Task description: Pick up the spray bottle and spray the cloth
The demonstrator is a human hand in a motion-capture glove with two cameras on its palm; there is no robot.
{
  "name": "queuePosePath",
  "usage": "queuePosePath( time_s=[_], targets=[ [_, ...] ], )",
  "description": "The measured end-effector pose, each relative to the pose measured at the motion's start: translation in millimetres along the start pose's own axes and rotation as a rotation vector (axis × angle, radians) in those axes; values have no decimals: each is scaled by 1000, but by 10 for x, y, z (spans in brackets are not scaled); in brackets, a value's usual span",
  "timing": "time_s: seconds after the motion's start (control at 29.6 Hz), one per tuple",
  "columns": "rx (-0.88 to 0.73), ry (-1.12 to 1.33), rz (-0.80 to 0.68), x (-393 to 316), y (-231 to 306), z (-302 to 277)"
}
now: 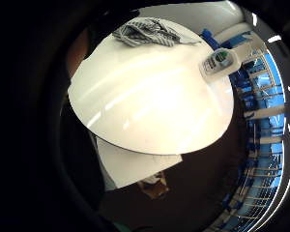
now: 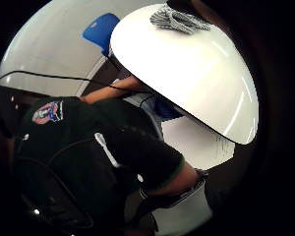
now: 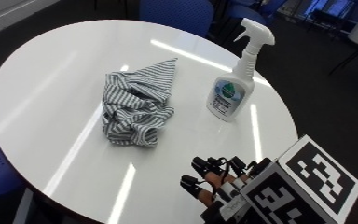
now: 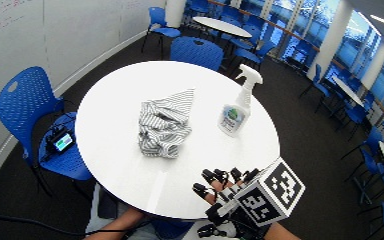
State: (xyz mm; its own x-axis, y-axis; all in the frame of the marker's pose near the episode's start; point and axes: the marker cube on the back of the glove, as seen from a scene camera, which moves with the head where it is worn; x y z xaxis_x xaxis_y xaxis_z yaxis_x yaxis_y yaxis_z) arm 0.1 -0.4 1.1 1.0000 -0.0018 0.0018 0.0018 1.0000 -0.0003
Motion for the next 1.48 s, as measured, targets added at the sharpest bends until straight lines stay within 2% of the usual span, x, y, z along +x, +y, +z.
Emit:
queuePosePath(
  time_s=[0.61,1.05,1.21,1.48],
  targets=[
    [11,8,15,6,-27,-1],
    [26,-14,49,167,-311,142],
    [100,-35,129,393,-489,200],
    [336,-124,302,805,-825,180]
  ],
)
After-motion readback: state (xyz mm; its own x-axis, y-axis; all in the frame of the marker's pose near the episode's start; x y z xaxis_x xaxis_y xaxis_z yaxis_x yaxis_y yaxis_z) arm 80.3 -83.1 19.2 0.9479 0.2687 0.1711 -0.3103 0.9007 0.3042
